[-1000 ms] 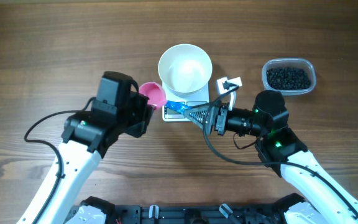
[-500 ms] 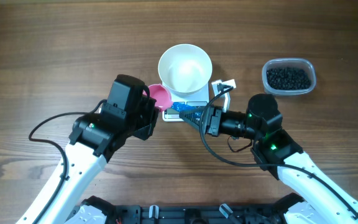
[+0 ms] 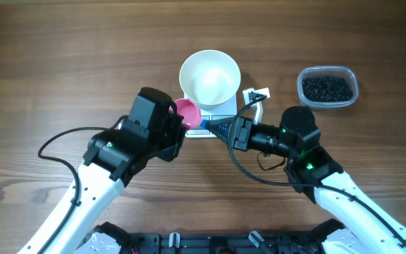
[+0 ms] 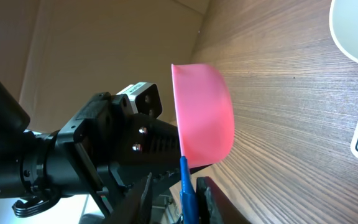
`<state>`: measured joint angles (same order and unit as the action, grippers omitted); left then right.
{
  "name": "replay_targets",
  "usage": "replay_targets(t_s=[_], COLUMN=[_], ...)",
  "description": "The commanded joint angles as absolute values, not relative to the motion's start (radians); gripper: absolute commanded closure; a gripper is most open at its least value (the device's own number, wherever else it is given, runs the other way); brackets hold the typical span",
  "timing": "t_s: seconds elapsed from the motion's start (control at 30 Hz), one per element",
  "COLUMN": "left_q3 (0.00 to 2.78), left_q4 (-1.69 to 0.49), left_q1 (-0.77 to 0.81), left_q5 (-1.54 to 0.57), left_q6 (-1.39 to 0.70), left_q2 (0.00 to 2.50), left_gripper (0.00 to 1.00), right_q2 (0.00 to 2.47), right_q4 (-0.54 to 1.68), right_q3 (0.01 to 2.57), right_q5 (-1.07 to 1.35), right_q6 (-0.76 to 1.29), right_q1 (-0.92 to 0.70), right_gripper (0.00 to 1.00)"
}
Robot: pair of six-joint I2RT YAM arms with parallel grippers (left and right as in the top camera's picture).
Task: Scoop item into bowl and weigh 150g on scale
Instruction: 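Close the right gripper on the blue scoop handle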
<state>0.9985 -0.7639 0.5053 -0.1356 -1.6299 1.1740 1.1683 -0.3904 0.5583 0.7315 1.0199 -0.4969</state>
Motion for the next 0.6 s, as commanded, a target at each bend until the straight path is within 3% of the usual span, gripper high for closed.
replay_targets(t_s=[0.0, 0.43, 0.57], left_q3=[1.018, 1.018, 1.018], left_q4=[-0.766, -0.775, -0.775], left_q1=[0.513, 0.515, 0.516], left_q5=[-0.119, -0.131, -0.140], left_q6=[-1.635, -1.635, -1.631], left_q2=[1.165, 1.165, 1.165], left_gripper=[0.96, 0.96, 0.96], right_q2=[1.173, 1.173, 1.173], right_q4=[-0.407, -0.408, -0.408], right_q3=[0.574, 0.574, 0.574], right_q5=[0.729, 0.729, 0.729], right_q6=[1.021, 1.021, 1.021], right_q1=[-0.502, -0.502, -0.502], right_gripper=[0.78, 0.88, 0.95])
